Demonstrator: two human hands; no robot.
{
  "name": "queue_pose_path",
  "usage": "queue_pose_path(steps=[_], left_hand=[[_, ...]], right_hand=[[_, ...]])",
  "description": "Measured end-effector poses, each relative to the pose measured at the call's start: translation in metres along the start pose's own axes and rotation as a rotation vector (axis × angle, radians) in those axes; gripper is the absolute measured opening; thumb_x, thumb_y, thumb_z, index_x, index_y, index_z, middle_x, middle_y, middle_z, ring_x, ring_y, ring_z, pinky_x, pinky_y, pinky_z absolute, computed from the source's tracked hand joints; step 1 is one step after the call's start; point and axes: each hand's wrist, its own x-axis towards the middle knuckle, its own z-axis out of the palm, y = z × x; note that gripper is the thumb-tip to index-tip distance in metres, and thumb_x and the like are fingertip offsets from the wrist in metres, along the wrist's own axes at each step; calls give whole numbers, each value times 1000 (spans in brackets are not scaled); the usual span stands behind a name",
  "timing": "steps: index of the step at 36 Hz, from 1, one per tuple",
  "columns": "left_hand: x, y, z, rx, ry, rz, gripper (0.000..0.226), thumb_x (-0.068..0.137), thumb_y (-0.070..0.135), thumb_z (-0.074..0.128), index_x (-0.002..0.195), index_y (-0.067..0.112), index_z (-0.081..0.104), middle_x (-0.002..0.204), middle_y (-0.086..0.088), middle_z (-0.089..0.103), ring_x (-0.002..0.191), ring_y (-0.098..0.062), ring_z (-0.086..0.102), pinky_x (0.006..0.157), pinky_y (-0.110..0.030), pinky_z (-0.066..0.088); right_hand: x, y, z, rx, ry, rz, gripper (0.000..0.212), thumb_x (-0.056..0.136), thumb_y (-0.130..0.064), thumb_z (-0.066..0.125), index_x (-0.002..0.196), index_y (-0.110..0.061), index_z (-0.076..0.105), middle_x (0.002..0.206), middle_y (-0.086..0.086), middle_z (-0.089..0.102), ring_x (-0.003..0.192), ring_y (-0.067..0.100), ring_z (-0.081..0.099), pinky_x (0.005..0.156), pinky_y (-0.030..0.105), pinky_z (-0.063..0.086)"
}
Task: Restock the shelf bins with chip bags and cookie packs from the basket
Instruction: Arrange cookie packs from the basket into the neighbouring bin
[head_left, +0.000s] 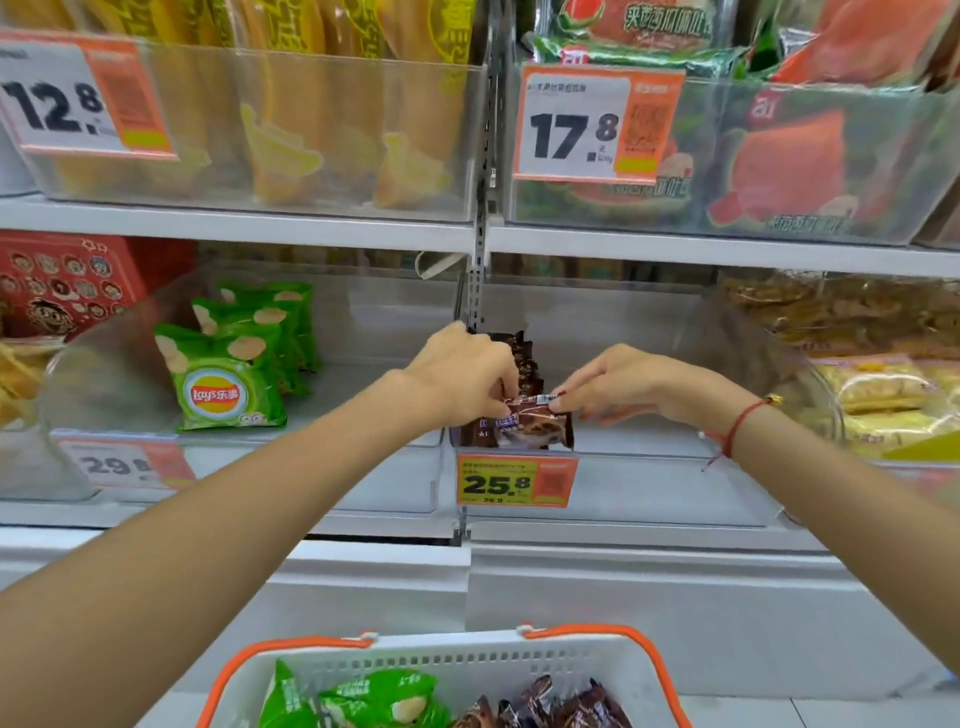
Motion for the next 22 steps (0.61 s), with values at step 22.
queue_pose_path(steps=[22], left_hand=[[-11,19,-4,429,-21,78,15,93,26,56,104,25,66,100,5,68,101,-18,58,83,-30,30]], right_hand=[[-3,3,32,-209,179,-136,9,82,-24,74,86,-24,65,99,2,70,93,17,65,84,33,54]])
